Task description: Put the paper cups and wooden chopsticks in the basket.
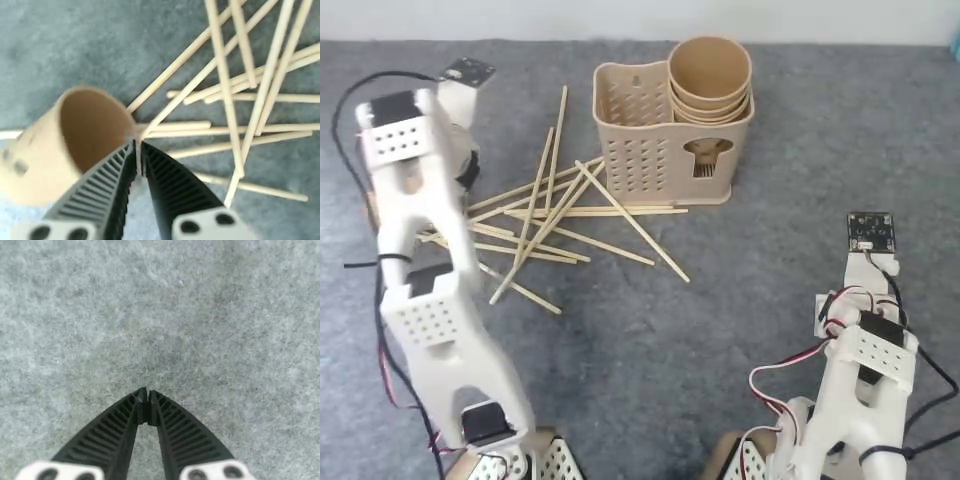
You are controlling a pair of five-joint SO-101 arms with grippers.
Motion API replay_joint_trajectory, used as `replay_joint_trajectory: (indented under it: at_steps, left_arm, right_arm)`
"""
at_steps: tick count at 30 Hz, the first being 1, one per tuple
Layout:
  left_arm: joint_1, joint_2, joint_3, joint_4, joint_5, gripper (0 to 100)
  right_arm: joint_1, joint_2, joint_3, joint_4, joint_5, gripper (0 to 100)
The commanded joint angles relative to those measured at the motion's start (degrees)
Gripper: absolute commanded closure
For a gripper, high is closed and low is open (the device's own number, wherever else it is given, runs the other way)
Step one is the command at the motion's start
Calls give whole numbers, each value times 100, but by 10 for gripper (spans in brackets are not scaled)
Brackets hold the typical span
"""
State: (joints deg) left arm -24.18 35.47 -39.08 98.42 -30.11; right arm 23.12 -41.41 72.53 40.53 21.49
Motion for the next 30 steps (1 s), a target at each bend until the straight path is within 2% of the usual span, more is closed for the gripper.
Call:
replay_joint_trajectory:
  at_steps: [1, 6, 9, 20, 27, 30]
  left_arm:
    - [-308, -527, -13, 202, -70, 987]
    - [-844, -519, -4, 202, -88, 985]
    - [-1055, -519, 31, 211, -360, 985]
    - [-1363, -589, 4, -167, -422, 983]
    - [-1618, -554, -673, -211, -220, 857]
    - [-1626, -527, -866, -211, -220, 852]
  right_arm:
    - [-66, -189, 149, -127, 88, 991]
    - [-57, -189, 149, -127, 88, 991]
    - [-57, -189, 149, -127, 88, 991]
    - [-57, -189, 149, -127, 88, 991]
    - [-66, -189, 149, -127, 88, 991]
    - [-66, -189, 149, -127, 88, 991]
